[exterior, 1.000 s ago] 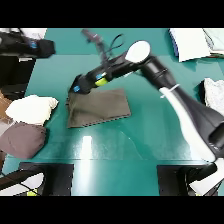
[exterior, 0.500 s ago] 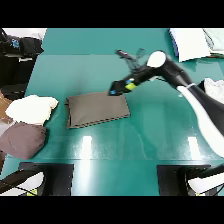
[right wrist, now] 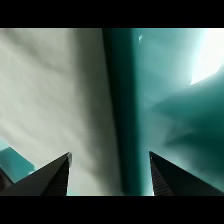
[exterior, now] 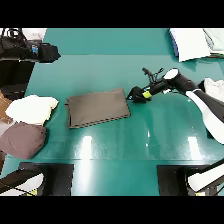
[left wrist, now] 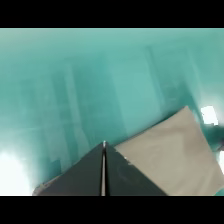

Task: Fold the shirts.

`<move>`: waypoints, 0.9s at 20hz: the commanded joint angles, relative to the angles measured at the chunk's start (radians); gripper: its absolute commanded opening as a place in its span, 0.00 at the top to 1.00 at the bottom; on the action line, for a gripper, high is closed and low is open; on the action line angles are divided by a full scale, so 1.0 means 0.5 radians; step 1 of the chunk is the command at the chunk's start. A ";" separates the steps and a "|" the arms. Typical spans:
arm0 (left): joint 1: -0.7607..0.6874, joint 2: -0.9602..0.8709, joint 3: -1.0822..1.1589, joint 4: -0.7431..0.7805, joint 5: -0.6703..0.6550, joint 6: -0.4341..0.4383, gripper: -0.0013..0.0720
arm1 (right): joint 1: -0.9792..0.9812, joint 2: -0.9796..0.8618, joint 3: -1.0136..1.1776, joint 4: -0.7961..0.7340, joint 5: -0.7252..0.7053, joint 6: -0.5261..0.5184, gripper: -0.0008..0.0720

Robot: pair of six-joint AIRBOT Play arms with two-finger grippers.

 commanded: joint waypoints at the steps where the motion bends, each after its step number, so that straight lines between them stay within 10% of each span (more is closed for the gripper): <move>1: -0.032 -0.002 -0.014 -0.017 0.043 0.008 0.95 | 0.149 -0.237 0.163 0.161 0.004 -0.011 0.23; 2: -0.032 -0.002 -0.014 -0.019 0.032 0.008 0.95 | 0.209 -0.307 0.238 0.194 0.008 -0.017 0.24; 4: -0.032 -0.002 -0.014 -0.040 0.004 0.008 0.95 | 0.305 -0.394 0.381 0.190 0.016 -0.067 0.69; 6: -0.060 -0.002 -0.014 -0.062 0.000 0.008 0.95 | 0.351 -0.425 0.514 0.184 0.033 -0.101 0.92; 18: -0.623 -0.002 -0.014 -0.051 0.050 0.058 0.95 | -0.741 0.320 0.645 -0.475 0.174 0.195 0.97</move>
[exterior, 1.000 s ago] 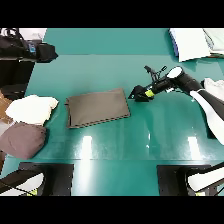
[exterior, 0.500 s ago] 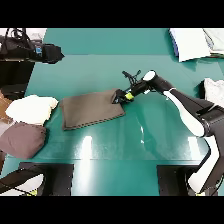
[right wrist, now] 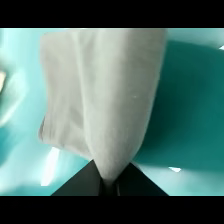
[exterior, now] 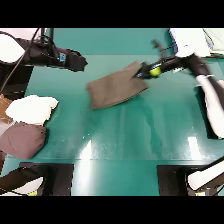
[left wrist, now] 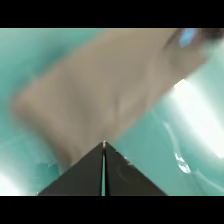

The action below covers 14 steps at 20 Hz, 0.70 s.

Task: Fold the shirts.

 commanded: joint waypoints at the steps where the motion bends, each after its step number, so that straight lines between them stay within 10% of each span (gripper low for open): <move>1: -0.109 -0.001 0.000 0.001 0.032 0.003 0.95 | -0.496 0.304 -0.067 -0.307 0.006 0.120 0.97; 14: -0.111 -0.001 0.000 -0.210 0.119 -0.035 0.95 | -1.672 0.494 -0.067 -0.118 -0.499 -0.132 0.97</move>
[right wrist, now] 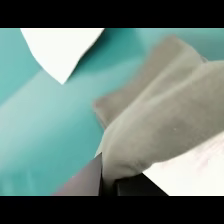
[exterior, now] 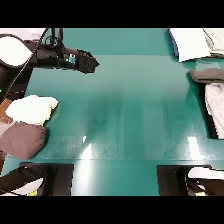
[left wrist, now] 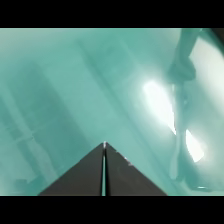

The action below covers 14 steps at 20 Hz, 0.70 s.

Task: Fold the shirts.

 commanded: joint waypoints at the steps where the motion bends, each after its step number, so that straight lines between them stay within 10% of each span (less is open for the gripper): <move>1: -0.002 -0.001 0.000 -0.039 0.020 -0.026 0.95 | -0.098 0.006 0.128 0.109 -0.136 -0.098 0.97; 8: -0.002 -0.001 0.000 -0.038 0.015 -0.036 0.95 | -0.150 0.017 0.603 0.100 0.342 -0.040 0.97; 14: -0.002 -0.001 0.000 -0.038 -0.004 -0.030 0.95 | -0.334 0.324 0.134 -0.135 0.530 0.005 0.97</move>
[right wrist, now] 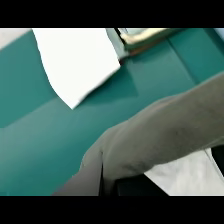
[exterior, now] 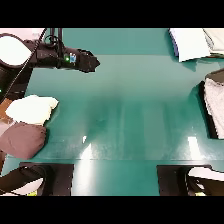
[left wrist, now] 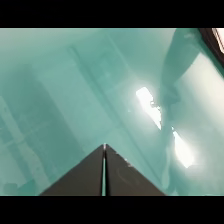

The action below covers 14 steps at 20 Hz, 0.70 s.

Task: Fold the shirts.

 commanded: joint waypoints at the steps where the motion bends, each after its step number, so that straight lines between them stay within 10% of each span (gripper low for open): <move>1: -0.002 -0.001 0.000 0.002 -0.014 0.005 0.95 | -0.129 0.185 -0.331 -0.175 0.157 0.031 0.97; 7: -0.002 -0.001 0.000 0.002 -0.049 0.018 0.95 | -0.355 0.430 -0.993 -0.589 0.238 0.034 0.89; 10: -0.002 -0.001 0.000 0.002 -0.093 0.056 0.95 | -0.423 0.497 -1.172 -0.606 0.194 0.034 0.10; 14: -0.002 -0.001 0.000 0.002 -0.095 0.056 0.95 | -0.324 0.556 -1.068 -0.582 0.172 0.034 0.08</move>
